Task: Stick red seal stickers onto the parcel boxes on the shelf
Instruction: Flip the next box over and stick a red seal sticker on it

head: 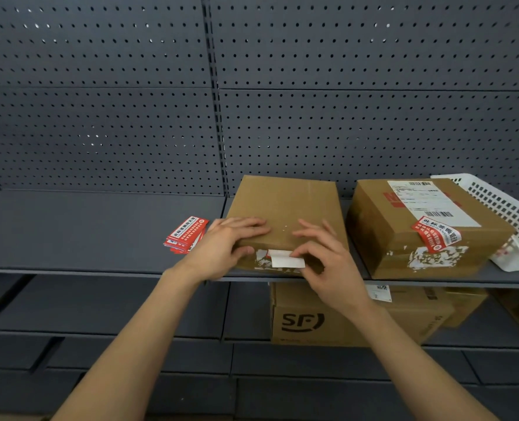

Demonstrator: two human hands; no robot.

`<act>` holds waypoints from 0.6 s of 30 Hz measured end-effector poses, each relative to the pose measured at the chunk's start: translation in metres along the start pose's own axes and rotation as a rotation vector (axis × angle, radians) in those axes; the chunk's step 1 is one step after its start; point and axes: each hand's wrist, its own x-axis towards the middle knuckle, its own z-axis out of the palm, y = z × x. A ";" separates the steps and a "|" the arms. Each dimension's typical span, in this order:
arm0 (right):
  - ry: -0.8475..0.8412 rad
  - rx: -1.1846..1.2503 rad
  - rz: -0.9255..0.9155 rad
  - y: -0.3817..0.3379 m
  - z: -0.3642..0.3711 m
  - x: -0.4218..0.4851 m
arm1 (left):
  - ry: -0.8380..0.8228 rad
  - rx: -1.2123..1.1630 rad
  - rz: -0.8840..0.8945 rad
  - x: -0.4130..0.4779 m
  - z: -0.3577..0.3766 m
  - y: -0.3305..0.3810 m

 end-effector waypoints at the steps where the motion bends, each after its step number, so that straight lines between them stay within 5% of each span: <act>1: 0.017 0.000 -0.010 0.001 0.002 -0.003 | 0.002 -0.004 -0.001 0.000 0.001 -0.001; 18: 0.091 0.039 -0.058 -0.001 0.009 -0.025 | 0.004 -0.022 -0.008 0.001 0.002 -0.003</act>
